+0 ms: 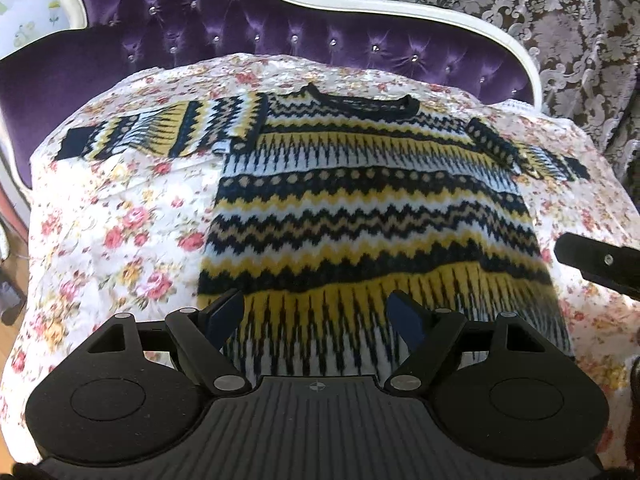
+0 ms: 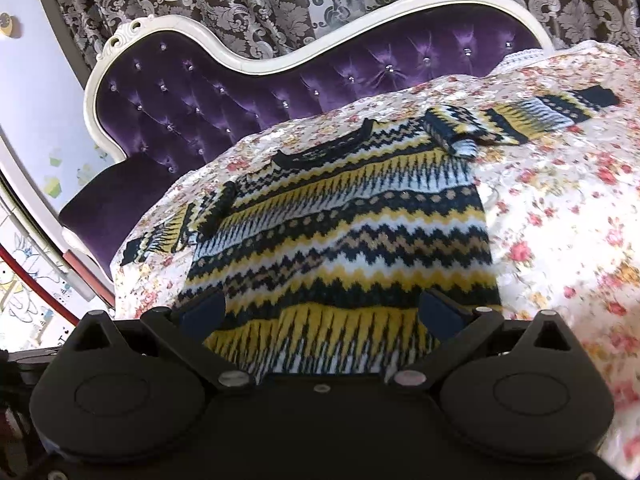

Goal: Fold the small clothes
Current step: 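Move the left gripper to the navy cuff of one sweater sleeve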

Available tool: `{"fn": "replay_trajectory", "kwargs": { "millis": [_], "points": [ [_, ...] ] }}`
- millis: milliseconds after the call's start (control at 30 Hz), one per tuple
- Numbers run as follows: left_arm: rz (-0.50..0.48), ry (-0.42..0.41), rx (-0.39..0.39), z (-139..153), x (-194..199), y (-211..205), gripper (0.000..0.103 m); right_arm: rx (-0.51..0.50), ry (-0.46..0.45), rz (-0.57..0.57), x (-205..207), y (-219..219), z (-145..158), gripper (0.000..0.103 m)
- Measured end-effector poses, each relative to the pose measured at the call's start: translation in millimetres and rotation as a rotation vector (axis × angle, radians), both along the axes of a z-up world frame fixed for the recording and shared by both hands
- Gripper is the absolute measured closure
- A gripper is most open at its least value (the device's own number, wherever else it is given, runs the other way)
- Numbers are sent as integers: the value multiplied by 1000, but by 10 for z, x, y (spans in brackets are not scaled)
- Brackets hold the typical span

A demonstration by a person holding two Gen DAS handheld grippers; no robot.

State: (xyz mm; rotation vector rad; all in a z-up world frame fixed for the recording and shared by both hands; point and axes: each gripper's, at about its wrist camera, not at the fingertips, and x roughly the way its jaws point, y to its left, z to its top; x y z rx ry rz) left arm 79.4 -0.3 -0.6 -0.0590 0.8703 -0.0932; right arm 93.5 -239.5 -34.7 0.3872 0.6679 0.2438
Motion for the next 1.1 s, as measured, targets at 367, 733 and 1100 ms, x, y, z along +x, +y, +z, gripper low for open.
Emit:
{"fn": "replay_trajectory", "kwargs": {
  "millis": [367,733,1100],
  "points": [
    [-40,-69,-65,241,419,144,25,24,-51,80,653,-14,244,0],
    [15,-122,-276,684,820,643,17,96,-64,81,1223,-80,400,0],
    [-6,-256,-260,1166,713,760,16,117,-133,51,1054,-268,808,0]
  ]
}}
